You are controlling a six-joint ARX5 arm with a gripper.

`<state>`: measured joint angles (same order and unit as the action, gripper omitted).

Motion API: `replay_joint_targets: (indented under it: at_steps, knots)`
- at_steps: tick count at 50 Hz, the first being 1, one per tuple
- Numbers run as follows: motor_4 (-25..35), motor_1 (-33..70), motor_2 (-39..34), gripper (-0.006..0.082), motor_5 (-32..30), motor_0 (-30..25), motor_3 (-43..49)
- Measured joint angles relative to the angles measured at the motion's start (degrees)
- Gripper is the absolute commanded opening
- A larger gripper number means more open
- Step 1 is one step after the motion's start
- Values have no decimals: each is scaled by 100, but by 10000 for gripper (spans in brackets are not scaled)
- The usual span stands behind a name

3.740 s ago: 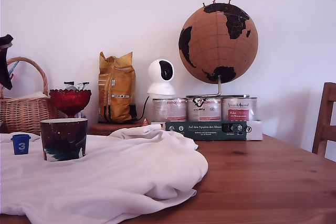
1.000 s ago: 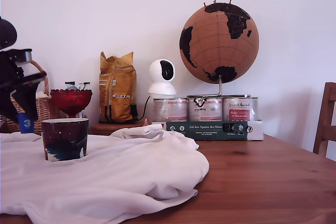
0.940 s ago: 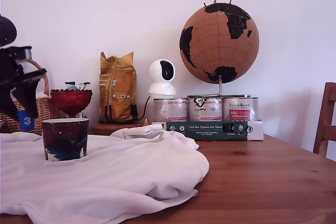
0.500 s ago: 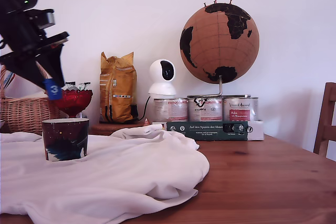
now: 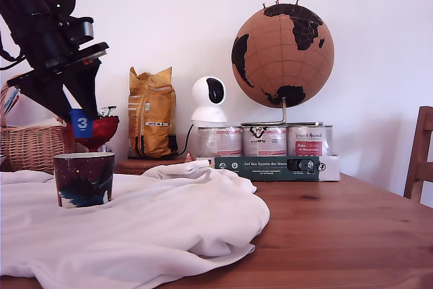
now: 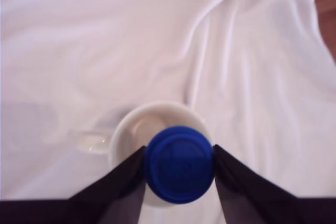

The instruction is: Pick the blue coffee capsule and place it inside the red coffee cup

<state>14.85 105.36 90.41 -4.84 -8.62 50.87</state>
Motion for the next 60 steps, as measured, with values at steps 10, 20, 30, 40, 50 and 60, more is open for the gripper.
replay_joint_targets:
  at_steps: [10,20,30,40,50,60]
  knots:
    - [-22,0,0,303,2,2,188]
    - [-105,0,0,405,2,2,334]
    - [-125,0,0,391,2,2,332]
    - [-122,0,0,263,2,2,361]
    - [-129,-74,0,238,4,17,380]
    - [-352,-863,-2,-31,4,125,374]
